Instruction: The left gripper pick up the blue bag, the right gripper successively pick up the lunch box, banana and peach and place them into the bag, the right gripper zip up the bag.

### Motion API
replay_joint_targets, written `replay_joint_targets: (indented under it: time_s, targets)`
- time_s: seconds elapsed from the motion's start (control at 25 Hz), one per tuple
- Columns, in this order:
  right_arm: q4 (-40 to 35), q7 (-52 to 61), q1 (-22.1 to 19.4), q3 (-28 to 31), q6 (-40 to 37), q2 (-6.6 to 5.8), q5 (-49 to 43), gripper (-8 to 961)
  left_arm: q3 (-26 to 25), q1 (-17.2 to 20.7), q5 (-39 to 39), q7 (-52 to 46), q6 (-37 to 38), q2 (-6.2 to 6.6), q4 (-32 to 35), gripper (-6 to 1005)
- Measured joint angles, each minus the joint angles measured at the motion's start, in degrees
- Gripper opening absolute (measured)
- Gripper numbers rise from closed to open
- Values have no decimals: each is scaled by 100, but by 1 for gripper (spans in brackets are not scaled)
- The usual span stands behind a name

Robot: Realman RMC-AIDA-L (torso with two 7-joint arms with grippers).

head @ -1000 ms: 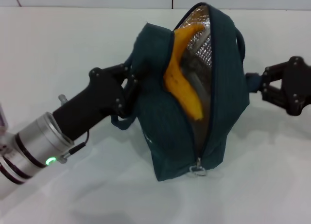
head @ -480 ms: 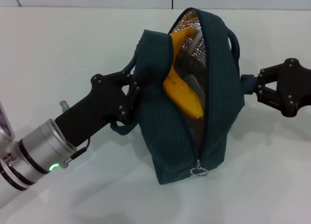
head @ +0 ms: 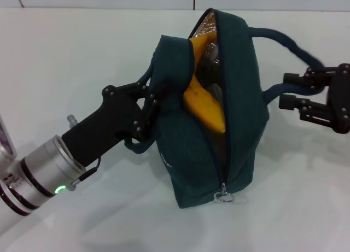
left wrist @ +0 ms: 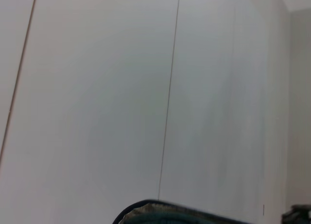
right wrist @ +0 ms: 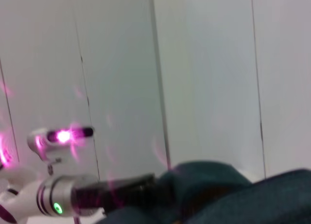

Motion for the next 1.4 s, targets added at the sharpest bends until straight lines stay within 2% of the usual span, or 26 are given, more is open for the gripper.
replay_joint_targets:
  time_s: [0.32, 0.4, 0.52, 0.64, 0.8, 1.16, 1.4]
  targets:
    - [76, -525, -192, 569, -916, 66, 6, 390, 0, 0, 1, 3, -46, 0, 0, 52]
    - [100, -634, -225, 516, -1040, 60, -120, 422, 0, 1, 1, 4, -48, 0, -1, 56]
    - [141, -682, -188, 189, -1099, 58, -629, 419, 0, -5, 3, 5, -48, -2, -1, 62]
    - [351, -641, -64, -379, -836, 73, -1023, 415, 1, -21, 5, 6, -48, -7, -1, 68]
    - [884, -616, 101, -1051, -240, 84, -1073, 407, 0, -15, 5, 3, -48, -15, -1, 75]
    - [1937, -605, 682, -1441, 475, 157, -1042, 385, 0, -1, 10, -13, -47, -18, -1, 93]
    - [2140, -304, 901, -1891, 987, 180, -1023, 370, 0, 1, 16, -31, -45, -18, -4, 104]
